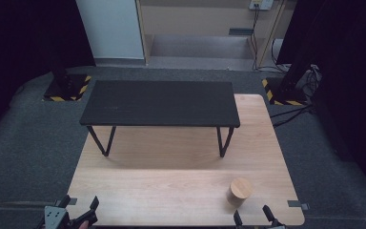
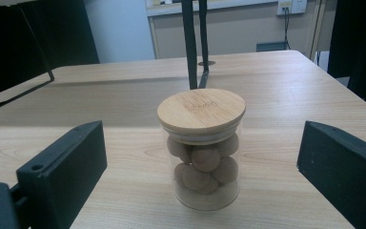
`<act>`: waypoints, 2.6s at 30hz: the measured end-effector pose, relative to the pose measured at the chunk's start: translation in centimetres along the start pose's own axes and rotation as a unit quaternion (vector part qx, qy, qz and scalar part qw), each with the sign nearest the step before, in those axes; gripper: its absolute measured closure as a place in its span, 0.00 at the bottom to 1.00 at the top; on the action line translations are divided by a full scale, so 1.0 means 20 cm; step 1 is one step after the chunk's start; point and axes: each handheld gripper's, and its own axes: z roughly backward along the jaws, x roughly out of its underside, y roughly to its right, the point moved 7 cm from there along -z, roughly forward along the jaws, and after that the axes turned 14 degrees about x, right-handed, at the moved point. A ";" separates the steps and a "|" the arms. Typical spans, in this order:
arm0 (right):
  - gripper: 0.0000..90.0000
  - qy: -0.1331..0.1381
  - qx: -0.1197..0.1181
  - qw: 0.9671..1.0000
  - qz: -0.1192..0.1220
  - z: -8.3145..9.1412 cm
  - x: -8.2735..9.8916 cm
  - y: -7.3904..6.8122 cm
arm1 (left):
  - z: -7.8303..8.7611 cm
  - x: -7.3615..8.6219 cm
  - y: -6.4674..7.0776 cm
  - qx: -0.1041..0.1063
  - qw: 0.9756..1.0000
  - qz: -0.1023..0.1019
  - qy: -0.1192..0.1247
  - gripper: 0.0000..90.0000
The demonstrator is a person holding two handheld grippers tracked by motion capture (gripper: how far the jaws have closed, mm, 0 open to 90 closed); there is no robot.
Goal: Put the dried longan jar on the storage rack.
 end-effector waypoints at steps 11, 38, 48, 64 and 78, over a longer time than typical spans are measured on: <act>0.03 -0.001 0.006 1.000 0.001 0.02 0.02 -0.01 | 0.00 -0.01 0.00 0.004 1.000 0.001 -0.003 0.03; 0.01 -0.033 0.040 0.997 0.048 -0.25 0.06 -0.16 | 0.02 -0.01 0.03 0.020 1.000 0.005 -0.002 0.03; 0.05 -0.058 0.071 0.995 0.047 -0.36 0.05 -0.18 | 0.02 -0.01 0.03 0.028 1.000 0.007 -0.002 0.03; 0.28 -0.063 0.065 0.995 0.047 -0.38 0.04 -0.19 | 0.03 -0.01 0.03 0.030 0.999 0.012 0.000 0.03; 0.29 -0.040 0.011 0.999 0.015 -0.27 -0.26 -0.21 | 0.02 -0.01 0.03 0.037 0.999 0.012 0.001 0.03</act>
